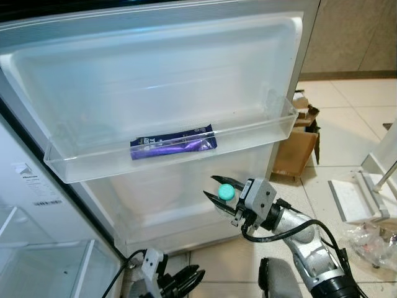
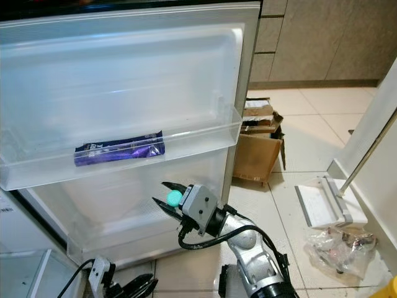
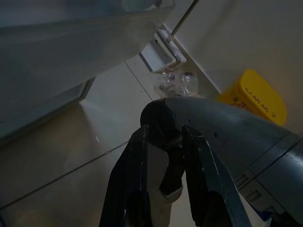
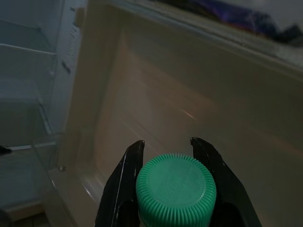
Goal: Restocking fridge
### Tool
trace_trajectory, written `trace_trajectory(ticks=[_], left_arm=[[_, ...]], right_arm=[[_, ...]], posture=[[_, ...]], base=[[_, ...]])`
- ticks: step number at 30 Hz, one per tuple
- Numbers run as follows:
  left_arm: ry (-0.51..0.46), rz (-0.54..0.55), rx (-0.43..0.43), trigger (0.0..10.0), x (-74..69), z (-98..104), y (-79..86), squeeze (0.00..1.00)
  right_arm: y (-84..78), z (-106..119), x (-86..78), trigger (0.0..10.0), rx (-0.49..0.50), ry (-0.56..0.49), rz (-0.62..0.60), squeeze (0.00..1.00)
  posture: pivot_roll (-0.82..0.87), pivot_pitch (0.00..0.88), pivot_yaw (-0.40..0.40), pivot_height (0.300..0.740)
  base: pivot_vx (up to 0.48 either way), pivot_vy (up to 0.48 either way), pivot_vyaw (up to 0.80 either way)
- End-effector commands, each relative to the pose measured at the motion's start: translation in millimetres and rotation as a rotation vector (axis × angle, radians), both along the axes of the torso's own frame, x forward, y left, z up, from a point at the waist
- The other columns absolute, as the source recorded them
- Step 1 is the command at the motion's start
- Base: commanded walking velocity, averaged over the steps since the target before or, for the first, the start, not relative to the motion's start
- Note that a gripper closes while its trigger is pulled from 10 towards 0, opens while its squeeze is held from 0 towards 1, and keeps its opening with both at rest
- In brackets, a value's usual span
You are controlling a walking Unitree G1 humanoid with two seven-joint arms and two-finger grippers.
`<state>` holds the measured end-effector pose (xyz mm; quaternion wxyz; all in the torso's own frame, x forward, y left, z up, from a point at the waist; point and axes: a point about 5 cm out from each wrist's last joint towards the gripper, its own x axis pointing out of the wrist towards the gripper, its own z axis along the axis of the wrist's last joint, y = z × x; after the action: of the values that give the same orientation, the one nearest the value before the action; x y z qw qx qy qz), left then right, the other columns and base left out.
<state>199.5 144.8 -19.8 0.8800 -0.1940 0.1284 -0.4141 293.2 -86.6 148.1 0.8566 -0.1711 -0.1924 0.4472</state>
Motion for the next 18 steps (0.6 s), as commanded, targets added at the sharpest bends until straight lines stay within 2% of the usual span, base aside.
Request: trace_trajectory(ticks=[1, 12, 16, 18], left_arm=[[0.011, -0.007, 0.013, 10.0, -4.8, -1, 7.3, 0.00], [-0.039, -0.021, 0.007, 10.0, -0.9, 10, 8.6, 0.00], [-0.062, -0.029, -0.005, 10.0, 2.3, 16, 3.4, 0.00], [-0.064, -0.033, -0.007, 10.0, 2.6, 16, 2.0, 0.00]], right_arm=[[-4.2, -10, 0.1, 10.0, -0.019, 0.027, -0.025, 0.00], [-23.9, -19, 13.8, 10.0, -0.023, 0.046, -0.167, 0.00], [-42.9, -14, 24.1, 10.0, 0.079, 0.081, -0.296, 0.00], [-46.1, -13, 25.2, 10.0, 0.098, 0.087, -0.316, 0.00]], posture=[[0.00, 0.196, 0.034, 0.408], [0.01, 0.204, 0.038, 0.408], [0.00, 0.204, 0.036, 0.408], [0.00, 0.204, 0.035, 0.408]], base=[[0.000, 0.000, 0.00], [0.000, 0.000, 0.00], [0.000, 0.000, 0.00], [0.000, 0.000, 0.00]])
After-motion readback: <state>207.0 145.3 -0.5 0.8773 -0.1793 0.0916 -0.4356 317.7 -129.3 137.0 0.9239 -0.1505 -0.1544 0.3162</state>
